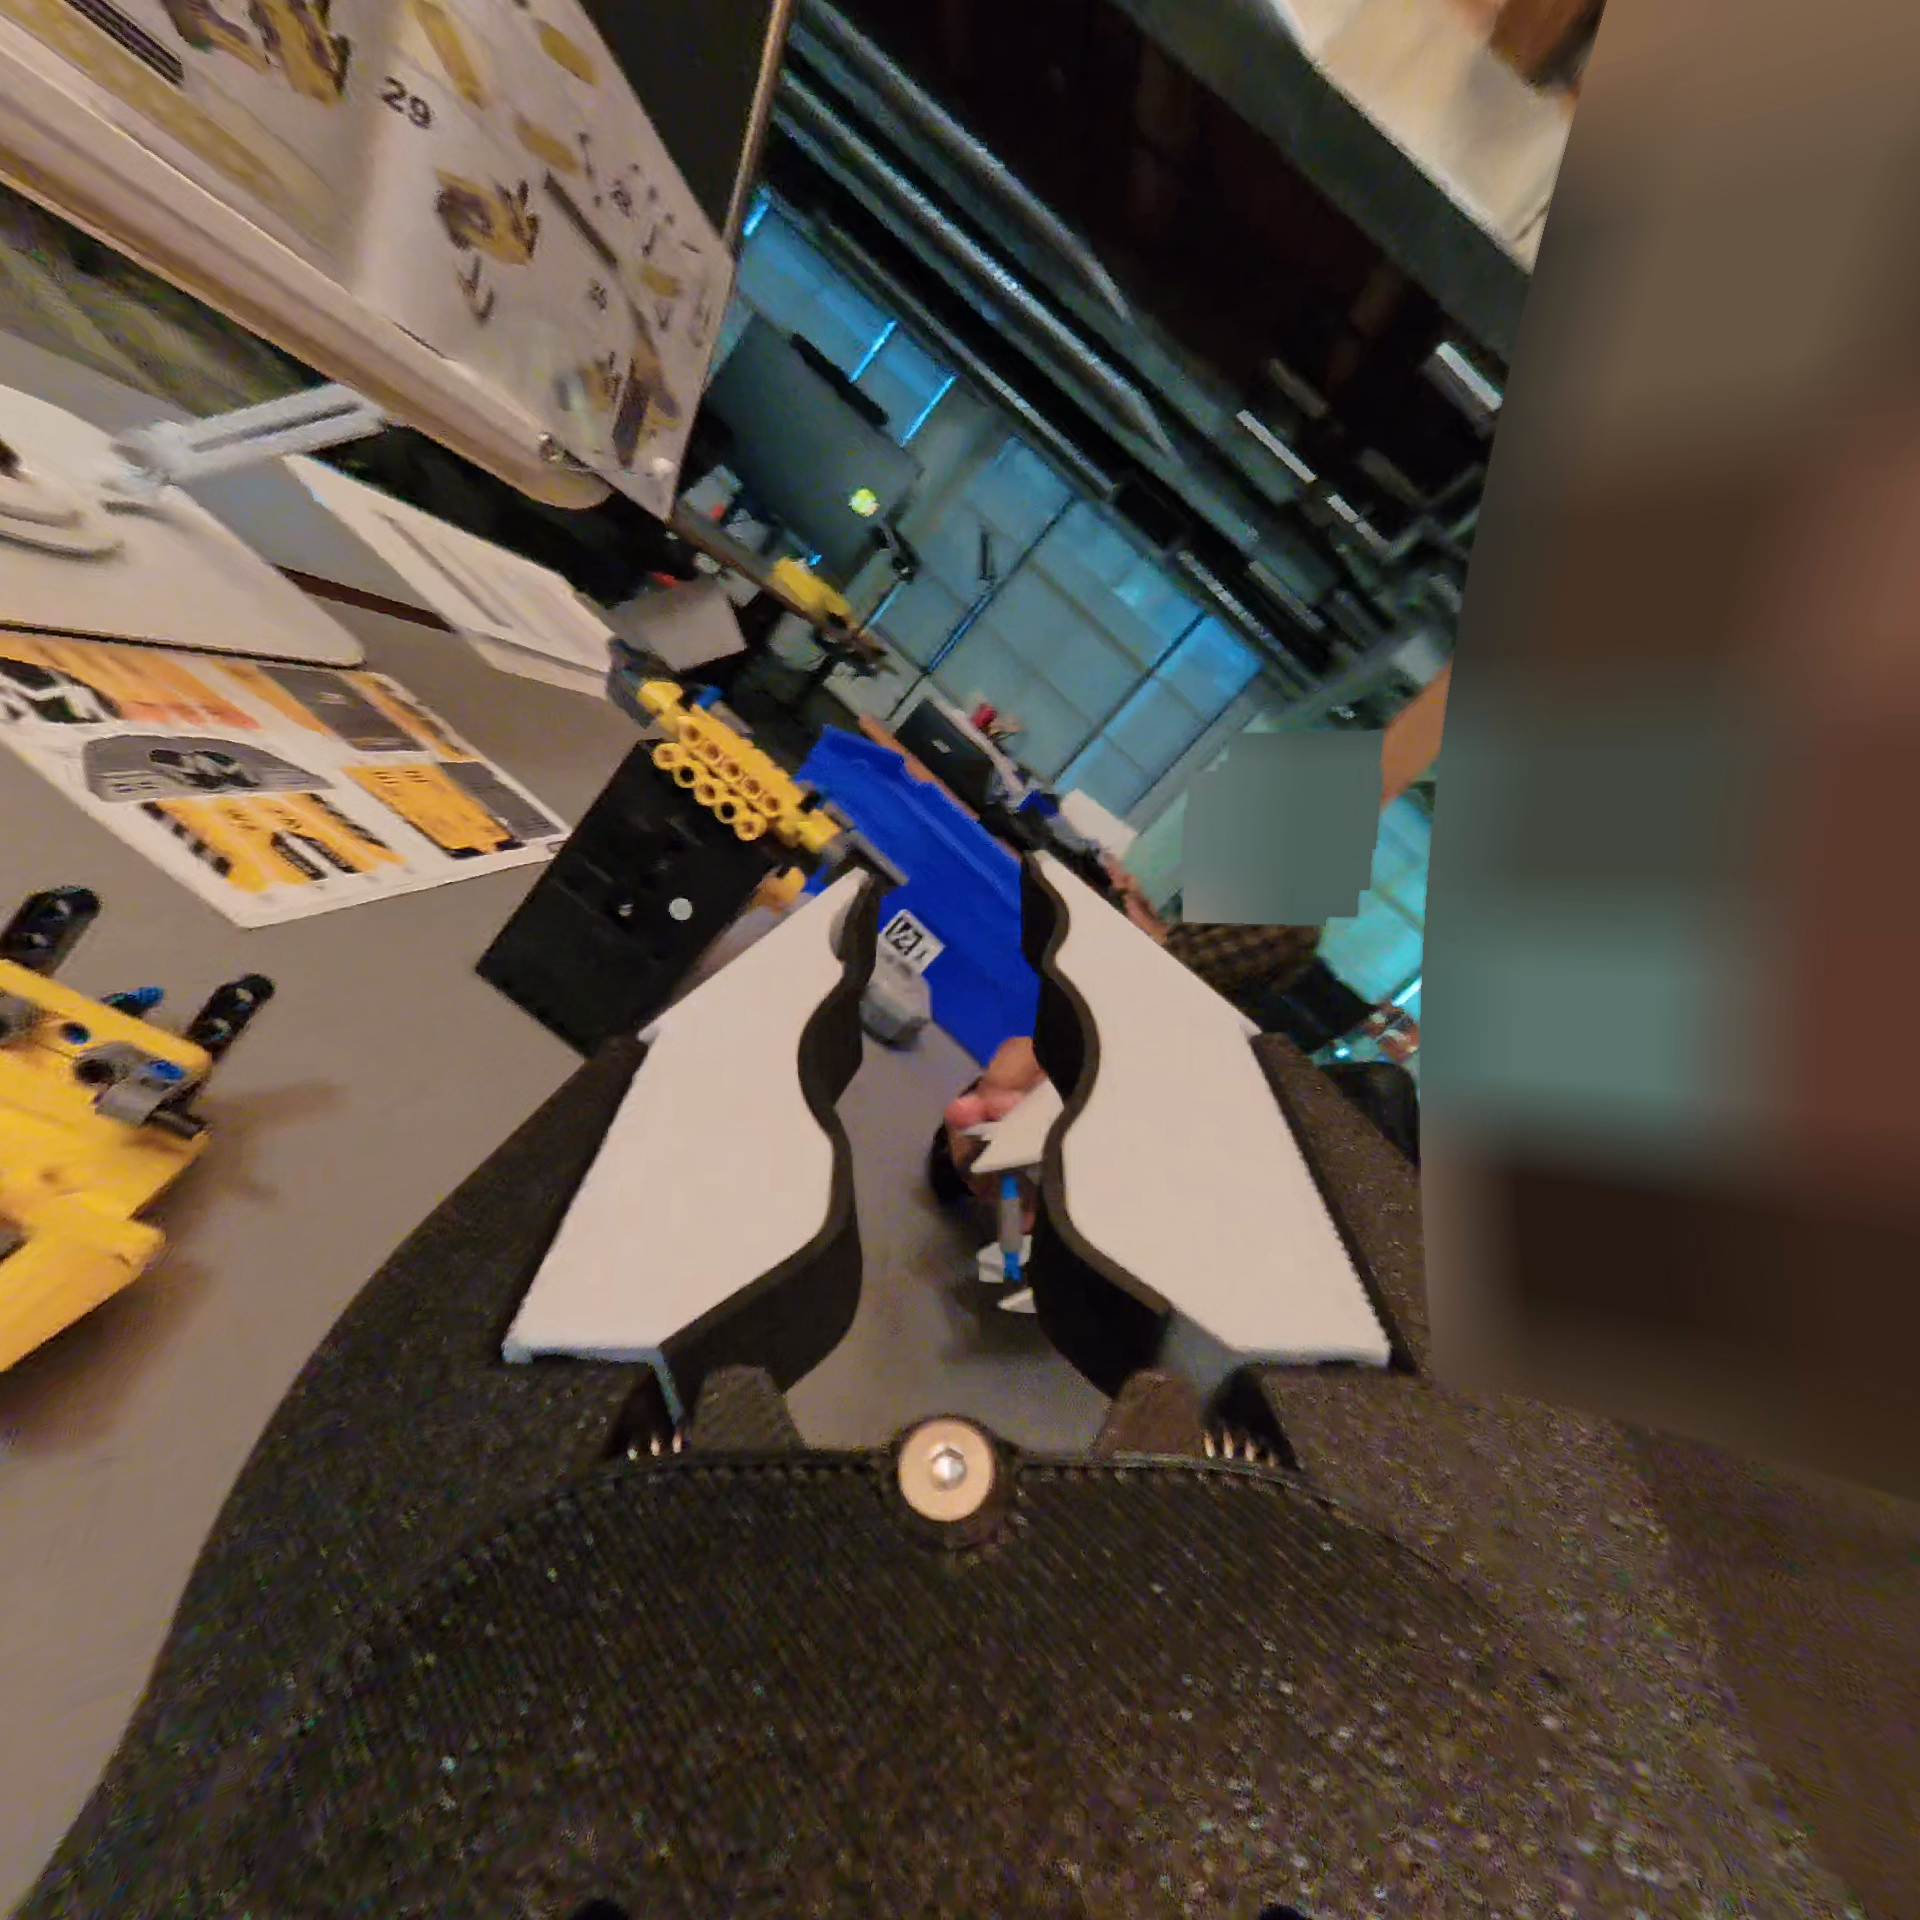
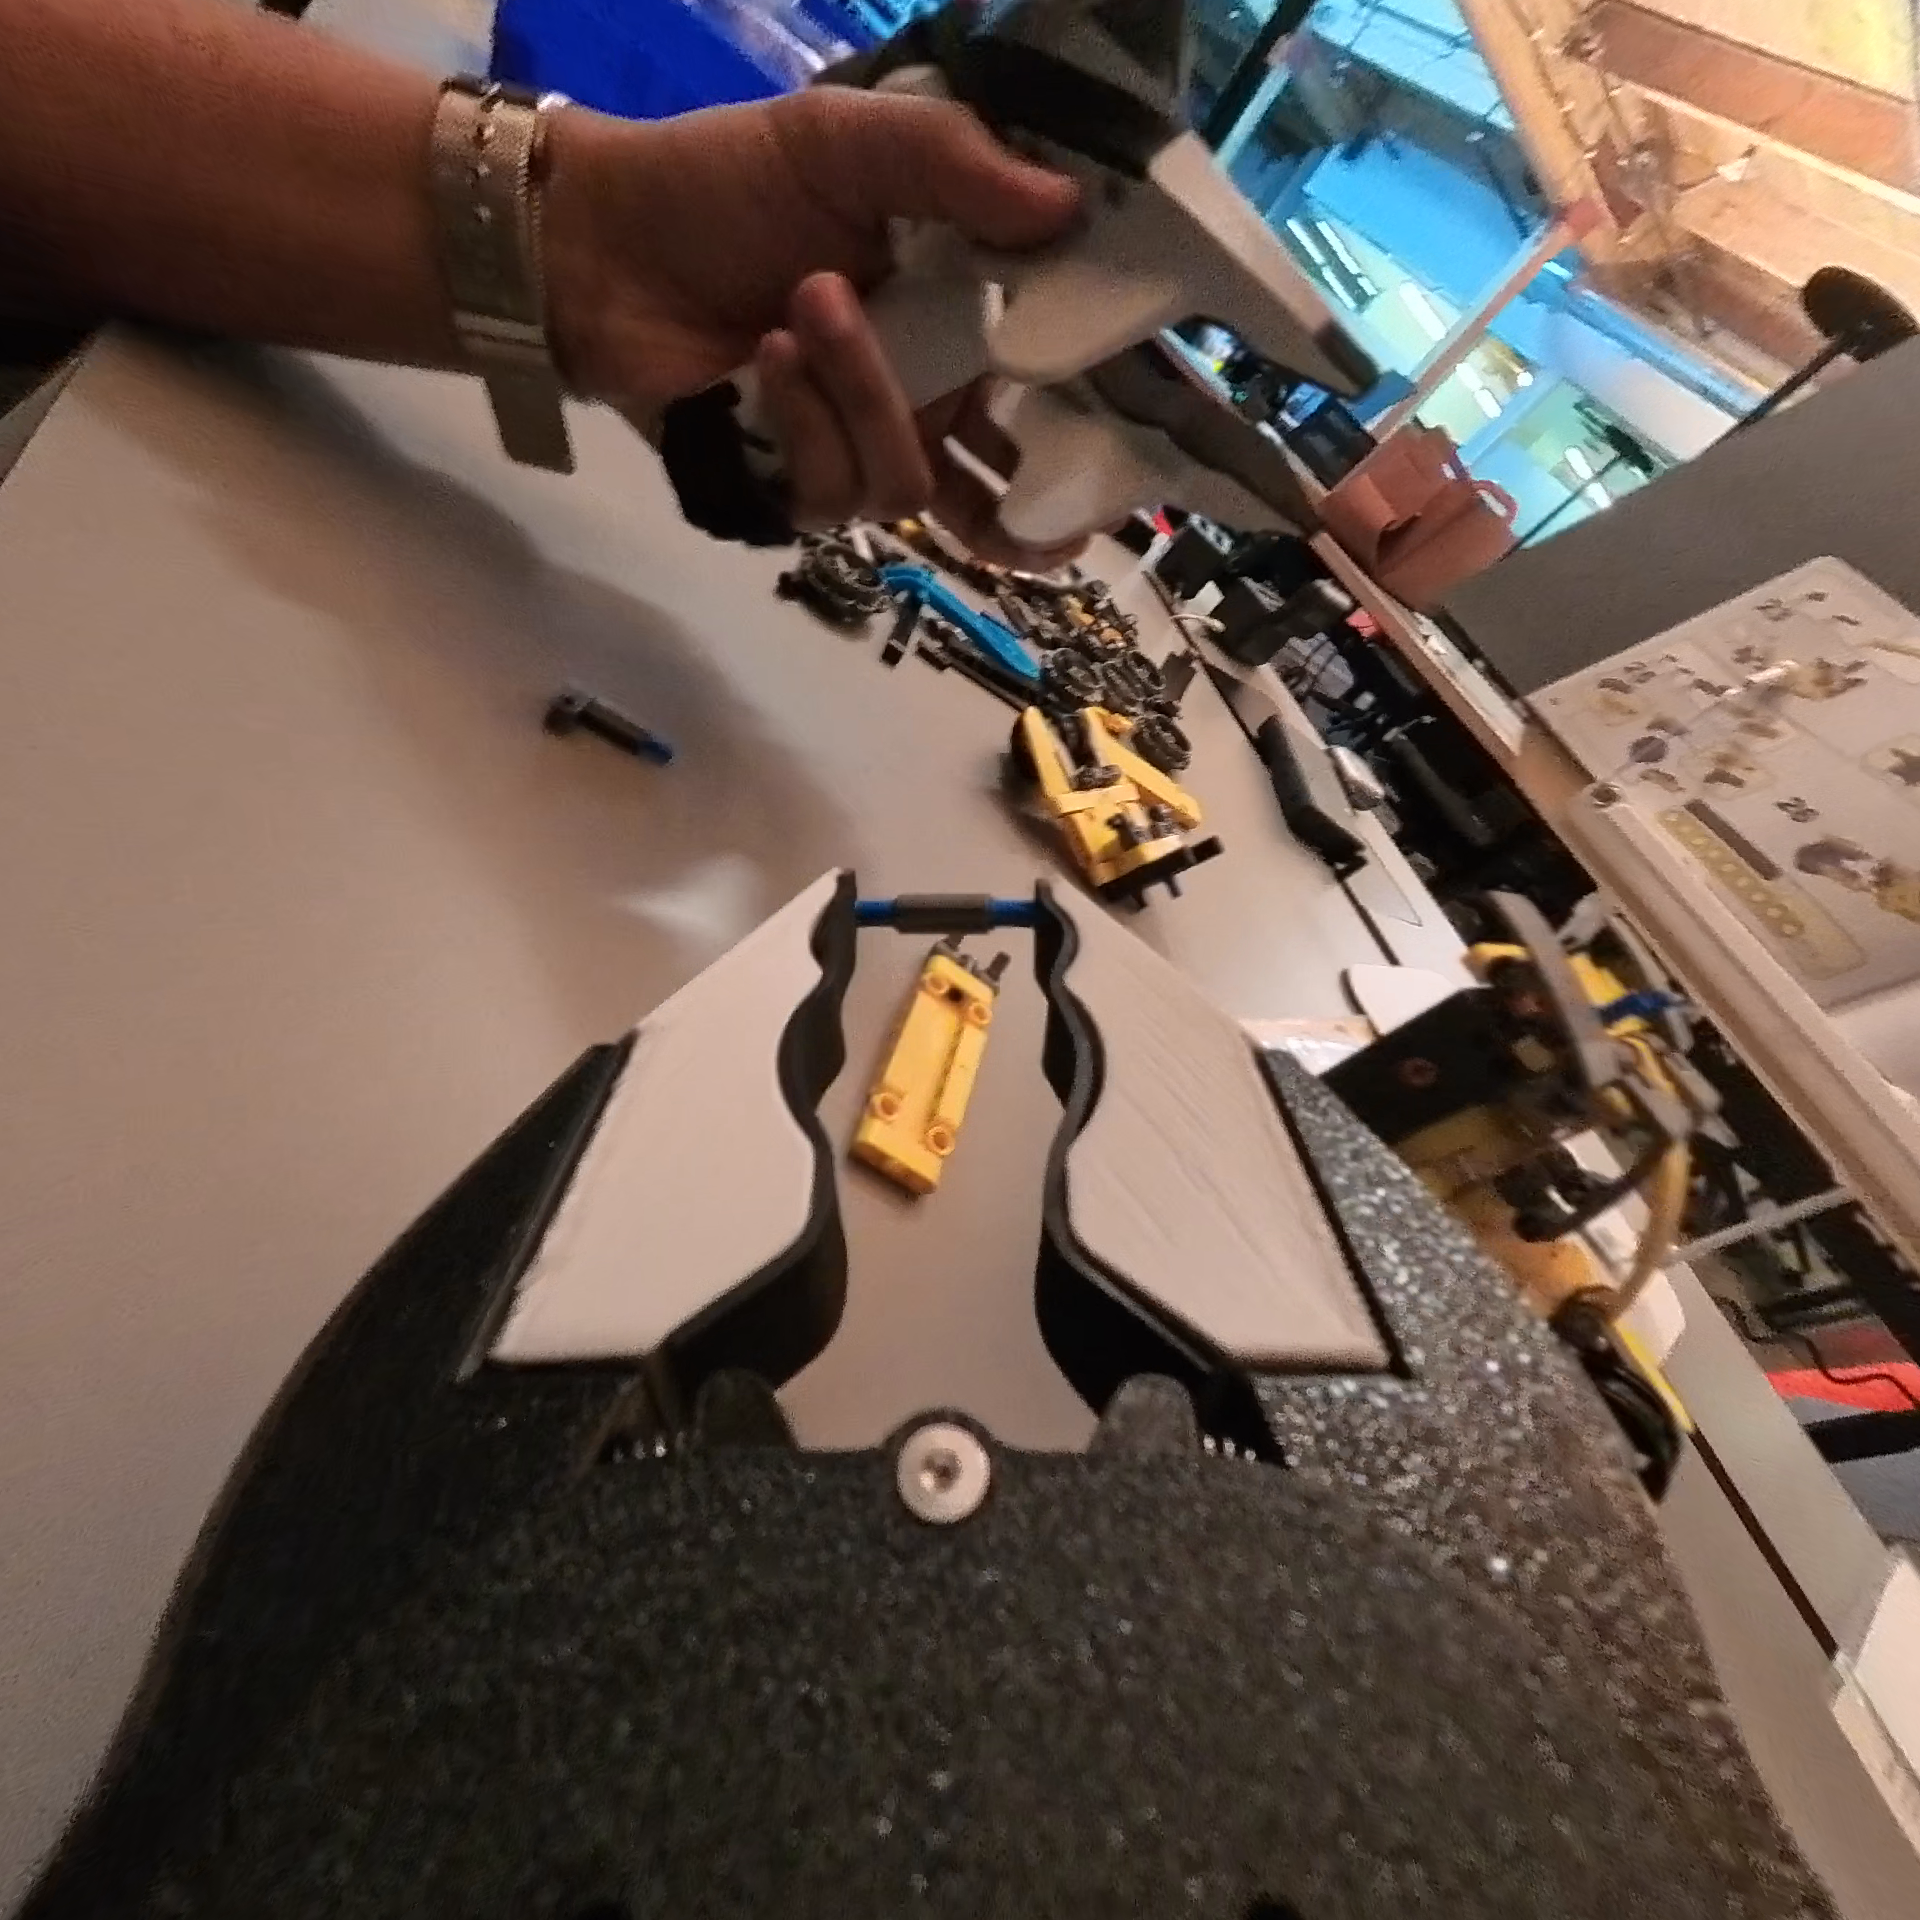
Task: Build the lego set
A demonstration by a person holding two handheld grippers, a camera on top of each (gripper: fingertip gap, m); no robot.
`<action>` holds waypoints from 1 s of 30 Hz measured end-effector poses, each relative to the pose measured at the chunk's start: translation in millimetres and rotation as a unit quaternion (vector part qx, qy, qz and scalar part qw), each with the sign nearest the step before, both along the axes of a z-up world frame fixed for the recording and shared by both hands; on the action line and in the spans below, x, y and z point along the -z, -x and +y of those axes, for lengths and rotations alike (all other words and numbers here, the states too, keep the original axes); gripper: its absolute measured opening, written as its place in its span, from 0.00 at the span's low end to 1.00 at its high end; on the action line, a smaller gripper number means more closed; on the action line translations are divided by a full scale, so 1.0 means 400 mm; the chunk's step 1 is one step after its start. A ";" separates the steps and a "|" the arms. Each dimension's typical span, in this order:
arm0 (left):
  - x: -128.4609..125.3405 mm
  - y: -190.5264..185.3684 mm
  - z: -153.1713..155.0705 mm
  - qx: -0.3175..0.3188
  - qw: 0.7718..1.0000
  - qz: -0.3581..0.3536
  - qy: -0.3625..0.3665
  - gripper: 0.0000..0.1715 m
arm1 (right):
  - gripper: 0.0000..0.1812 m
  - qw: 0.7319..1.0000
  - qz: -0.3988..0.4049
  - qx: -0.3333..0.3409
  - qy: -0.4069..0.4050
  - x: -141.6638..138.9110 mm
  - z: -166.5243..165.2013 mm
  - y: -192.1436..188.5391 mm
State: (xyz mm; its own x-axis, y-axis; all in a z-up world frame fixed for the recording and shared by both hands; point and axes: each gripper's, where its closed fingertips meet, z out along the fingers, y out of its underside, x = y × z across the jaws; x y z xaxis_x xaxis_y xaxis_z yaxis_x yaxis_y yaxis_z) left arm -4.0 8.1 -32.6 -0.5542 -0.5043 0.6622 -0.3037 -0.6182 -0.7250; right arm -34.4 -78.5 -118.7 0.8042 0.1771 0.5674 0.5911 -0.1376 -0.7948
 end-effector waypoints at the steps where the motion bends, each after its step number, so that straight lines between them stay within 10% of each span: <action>1: 0.005 0.000 -0.007 -0.001 1.000 0.003 -0.013 0.14 | 0.19 1.000 -0.008 -0.004 0.005 0.008 -0.001 0.005; 6: 0.018 -0.007 0.009 -0.075 0.988 -0.008 -0.134 0.14 | 0.19 1.000 -0.030 0.005 0.000 0.008 -0.009 -0.007; 11: 0.017 -0.015 0.212 -0.274 0.930 -0.017 -0.243 0.10 | 0.19 0.999 -0.027 0.022 -0.012 -0.009 -0.017 -0.039; 22: -0.035 0.135 0.433 -0.478 0.837 0.010 -0.267 0.00 | 0.19 0.999 -0.025 0.030 -0.020 -0.006 -0.016 -0.056; 26: 0.027 0.279 0.504 -0.523 0.768 0.090 -0.358 0.00 | 0.19 0.999 -0.008 0.040 -0.036 -0.023 -0.019 -0.078; 30: 0.132 0.394 0.508 -0.517 0.757 0.165 -0.364 0.00 | 0.19 0.997 0.008 0.049 -0.061 -0.043 -0.018 -0.097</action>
